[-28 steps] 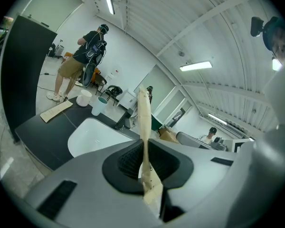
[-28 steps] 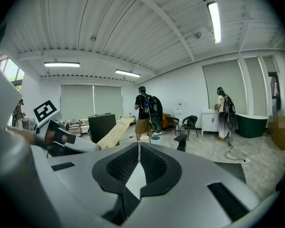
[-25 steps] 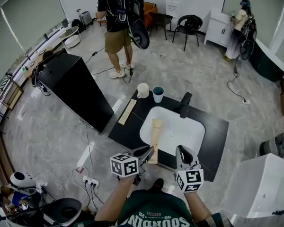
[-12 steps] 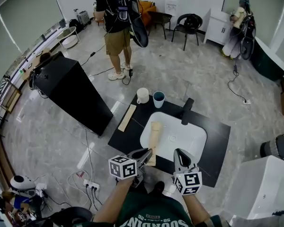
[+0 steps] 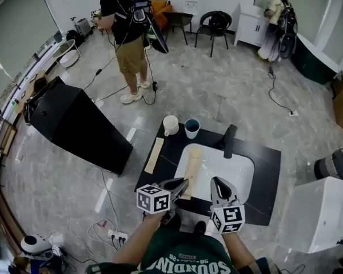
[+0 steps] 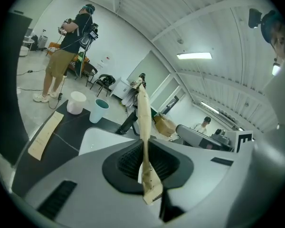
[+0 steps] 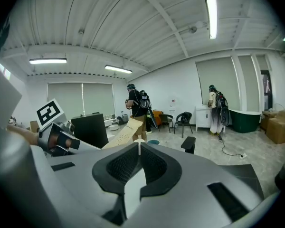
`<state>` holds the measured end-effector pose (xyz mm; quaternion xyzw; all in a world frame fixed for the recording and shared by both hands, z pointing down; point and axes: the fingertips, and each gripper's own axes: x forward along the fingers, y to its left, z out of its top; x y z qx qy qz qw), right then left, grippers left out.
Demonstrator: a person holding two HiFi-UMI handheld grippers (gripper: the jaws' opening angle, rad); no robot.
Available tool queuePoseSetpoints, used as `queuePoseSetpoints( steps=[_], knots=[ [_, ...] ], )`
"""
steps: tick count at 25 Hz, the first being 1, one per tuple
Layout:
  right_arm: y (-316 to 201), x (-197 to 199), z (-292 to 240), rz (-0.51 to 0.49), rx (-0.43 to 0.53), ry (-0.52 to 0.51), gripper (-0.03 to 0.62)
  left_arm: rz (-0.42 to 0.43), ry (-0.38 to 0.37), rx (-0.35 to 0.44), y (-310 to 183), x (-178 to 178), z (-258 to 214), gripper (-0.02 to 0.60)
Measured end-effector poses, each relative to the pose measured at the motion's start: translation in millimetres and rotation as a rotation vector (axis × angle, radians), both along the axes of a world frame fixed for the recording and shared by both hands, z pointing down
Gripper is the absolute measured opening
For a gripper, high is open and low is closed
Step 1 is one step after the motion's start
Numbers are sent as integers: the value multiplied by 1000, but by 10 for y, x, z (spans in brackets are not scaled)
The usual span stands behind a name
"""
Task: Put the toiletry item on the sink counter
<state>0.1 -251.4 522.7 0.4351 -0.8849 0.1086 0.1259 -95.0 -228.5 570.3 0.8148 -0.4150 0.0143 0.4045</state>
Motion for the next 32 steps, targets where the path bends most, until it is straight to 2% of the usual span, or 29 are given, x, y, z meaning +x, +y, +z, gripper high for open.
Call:
queuePoseSetpoints(
  steps=[15,25,32],
  knots=[
    [-456,-420,135,125,-13,39,43,119,38,-30,-572,-433,218,40],
    [-569,-600,250,168,-32,47,43,150,39,-75,-703,-697,468,40],
    [-582,-730,328,180,-51,58,43,159,7,-103,-765,-842,748,40]
  ],
)
